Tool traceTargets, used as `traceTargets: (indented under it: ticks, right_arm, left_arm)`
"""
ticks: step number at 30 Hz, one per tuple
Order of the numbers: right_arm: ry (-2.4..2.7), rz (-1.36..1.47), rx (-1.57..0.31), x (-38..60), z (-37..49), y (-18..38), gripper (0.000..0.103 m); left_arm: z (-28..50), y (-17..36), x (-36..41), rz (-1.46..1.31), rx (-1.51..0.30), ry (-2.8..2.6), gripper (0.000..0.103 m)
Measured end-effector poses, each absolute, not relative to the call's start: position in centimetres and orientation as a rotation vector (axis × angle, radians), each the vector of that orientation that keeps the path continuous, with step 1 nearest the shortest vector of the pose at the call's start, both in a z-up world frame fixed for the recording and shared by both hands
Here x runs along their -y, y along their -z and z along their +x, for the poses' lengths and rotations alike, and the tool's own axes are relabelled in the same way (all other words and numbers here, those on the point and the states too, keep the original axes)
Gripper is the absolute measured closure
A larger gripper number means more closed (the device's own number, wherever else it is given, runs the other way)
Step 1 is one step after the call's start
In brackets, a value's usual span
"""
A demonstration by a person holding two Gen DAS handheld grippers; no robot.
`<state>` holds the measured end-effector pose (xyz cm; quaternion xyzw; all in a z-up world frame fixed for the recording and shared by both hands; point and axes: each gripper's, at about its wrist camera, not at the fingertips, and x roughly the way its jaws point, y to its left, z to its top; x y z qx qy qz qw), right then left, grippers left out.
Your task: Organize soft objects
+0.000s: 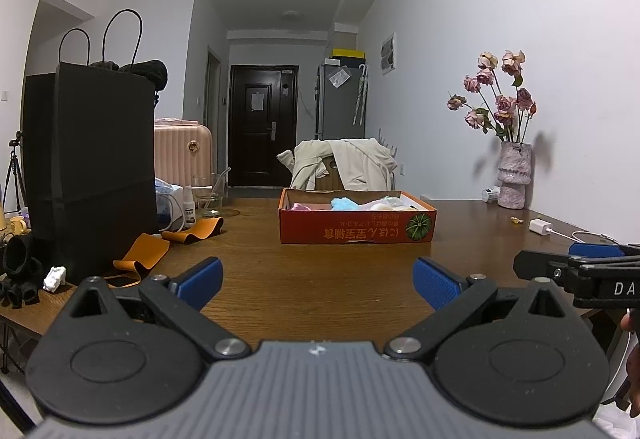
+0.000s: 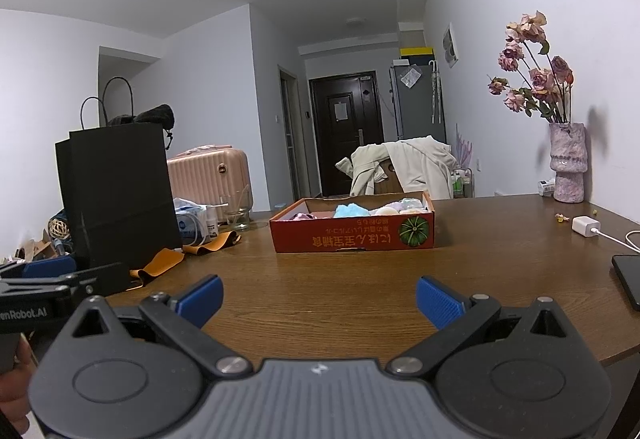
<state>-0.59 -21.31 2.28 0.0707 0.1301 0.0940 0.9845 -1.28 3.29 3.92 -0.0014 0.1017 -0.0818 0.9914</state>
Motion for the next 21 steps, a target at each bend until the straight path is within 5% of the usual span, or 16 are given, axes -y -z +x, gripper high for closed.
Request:
traceTargets:
  ticks: [21]
  right_arm:
    - [-0.187, 0.148, -0.27, 21.31, -0.51, -2.14, 0.0]
  left_arm:
    - [-1.27, -3.98, -3.27, 0.0, -0.205, 0.165, 0.0]
